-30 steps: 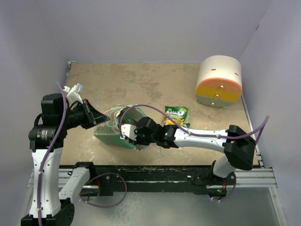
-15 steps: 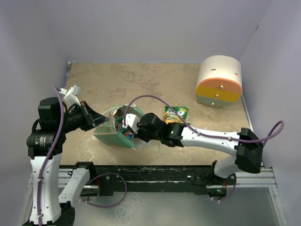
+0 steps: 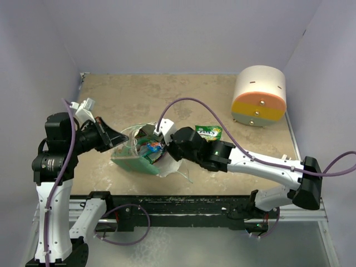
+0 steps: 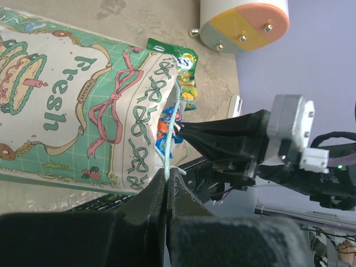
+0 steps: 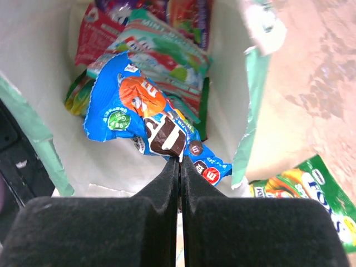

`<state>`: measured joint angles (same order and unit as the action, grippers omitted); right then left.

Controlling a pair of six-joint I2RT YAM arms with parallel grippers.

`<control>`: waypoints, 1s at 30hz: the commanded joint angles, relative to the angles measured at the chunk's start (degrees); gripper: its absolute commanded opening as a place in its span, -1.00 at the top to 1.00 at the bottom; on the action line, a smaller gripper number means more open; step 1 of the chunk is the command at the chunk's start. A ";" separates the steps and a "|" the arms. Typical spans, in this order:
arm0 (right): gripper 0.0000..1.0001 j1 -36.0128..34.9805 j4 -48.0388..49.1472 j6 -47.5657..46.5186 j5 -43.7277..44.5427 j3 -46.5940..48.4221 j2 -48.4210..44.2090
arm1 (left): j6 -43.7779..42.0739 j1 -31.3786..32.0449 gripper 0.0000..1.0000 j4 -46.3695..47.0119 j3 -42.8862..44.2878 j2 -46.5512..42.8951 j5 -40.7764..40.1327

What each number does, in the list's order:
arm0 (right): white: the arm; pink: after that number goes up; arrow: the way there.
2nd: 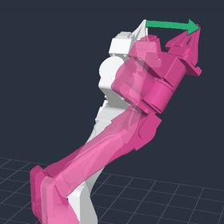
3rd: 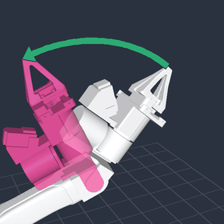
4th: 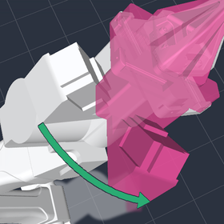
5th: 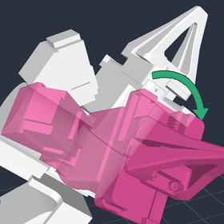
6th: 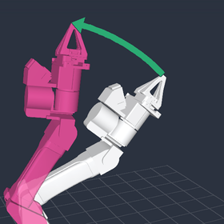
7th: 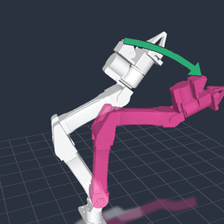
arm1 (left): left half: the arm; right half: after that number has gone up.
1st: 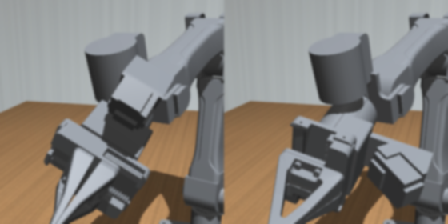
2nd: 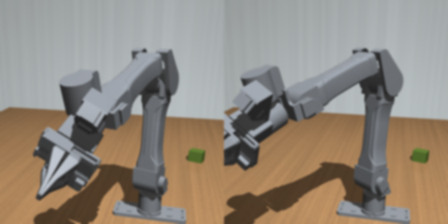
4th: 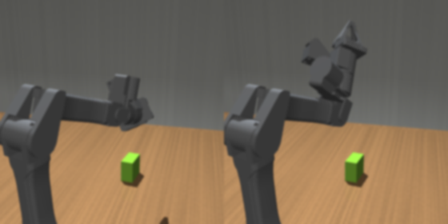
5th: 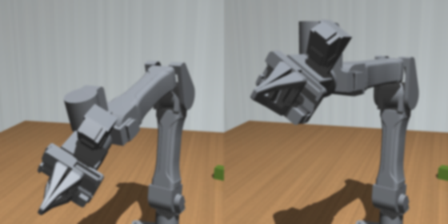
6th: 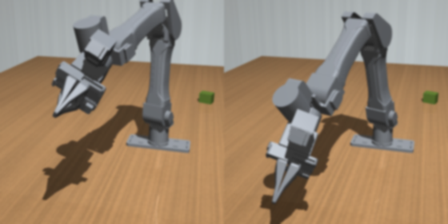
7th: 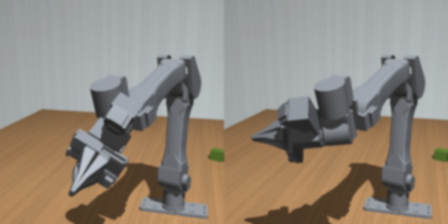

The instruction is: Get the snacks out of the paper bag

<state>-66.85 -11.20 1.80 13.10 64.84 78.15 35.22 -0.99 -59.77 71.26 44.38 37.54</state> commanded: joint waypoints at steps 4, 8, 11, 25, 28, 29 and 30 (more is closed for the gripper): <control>1.00 -0.17 -9.46 10.94 10.04 7.46 -5.06 | 0.33 0.10 1.00 4.71 0.97 2.16 2.95; 1.00 -0.15 -12.22 13.94 12.23 7.47 -7.99 | -1.94 0.12 1.00 3.26 1.24 3.30 4.46; 1.00 -0.13 -17.97 17.84 15.09 8.00 -10.31 | -1.76 0.12 1.00 2.93 0.40 2.74 4.17; 1.00 4.32 -41.57 50.35 36.36 6.50 -16.45 | 4.72 0.12 1.00 6.91 1.09 0.44 5.75; 1.00 11.50 -37.92 48.54 31.42 3.09 -15.36 | 5.30 0.12 1.00 6.11 1.77 0.23 7.22; 1.00 13.87 -34.87 46.97 29.56 1.96 -15.17 | 5.49 0.12 1.00 5.70 1.32 0.12 7.99; 1.00 16.03 -31.87 45.15 27.90 0.95 -15.07 | 5.47 0.12 1.00 5.12 1.13 0.08 8.58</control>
<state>-57.32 -48.36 46.68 43.70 68.93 62.30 39.20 -0.99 -55.81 70.63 44.93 42.50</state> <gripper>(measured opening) 0.005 0.010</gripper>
